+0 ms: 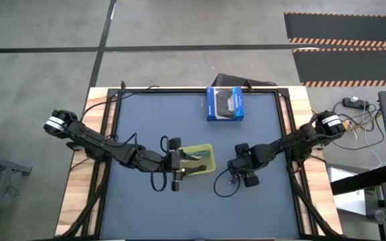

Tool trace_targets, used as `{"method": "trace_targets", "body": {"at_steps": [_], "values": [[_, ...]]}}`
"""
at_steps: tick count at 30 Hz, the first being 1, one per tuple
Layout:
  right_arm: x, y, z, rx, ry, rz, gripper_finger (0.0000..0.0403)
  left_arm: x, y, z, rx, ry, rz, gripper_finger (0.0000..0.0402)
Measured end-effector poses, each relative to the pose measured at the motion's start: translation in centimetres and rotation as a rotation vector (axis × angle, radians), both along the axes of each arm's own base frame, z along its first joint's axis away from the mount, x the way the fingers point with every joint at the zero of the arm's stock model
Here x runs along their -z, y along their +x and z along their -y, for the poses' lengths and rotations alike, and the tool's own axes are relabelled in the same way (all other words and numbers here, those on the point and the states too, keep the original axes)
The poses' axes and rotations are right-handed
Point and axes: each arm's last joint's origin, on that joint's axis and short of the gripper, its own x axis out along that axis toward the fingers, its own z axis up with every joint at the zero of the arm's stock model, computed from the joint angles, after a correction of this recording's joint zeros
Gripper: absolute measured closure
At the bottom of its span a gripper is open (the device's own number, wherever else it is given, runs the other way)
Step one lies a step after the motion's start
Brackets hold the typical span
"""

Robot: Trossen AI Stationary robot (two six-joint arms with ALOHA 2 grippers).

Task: Pick and place USB-C Cables
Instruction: Put the violet charger cable into the yellow bin

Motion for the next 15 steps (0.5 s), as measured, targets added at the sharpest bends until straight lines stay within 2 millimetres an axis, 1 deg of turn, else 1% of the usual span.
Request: {"method": "trace_targets", "body": {"at_steps": [15], "values": [[0.23,0.29,0.08,0.028,0.017,0.010,0.0332,-0.17,0.03,0.01,0.000,-0.015,0.020,0.0233]]}}
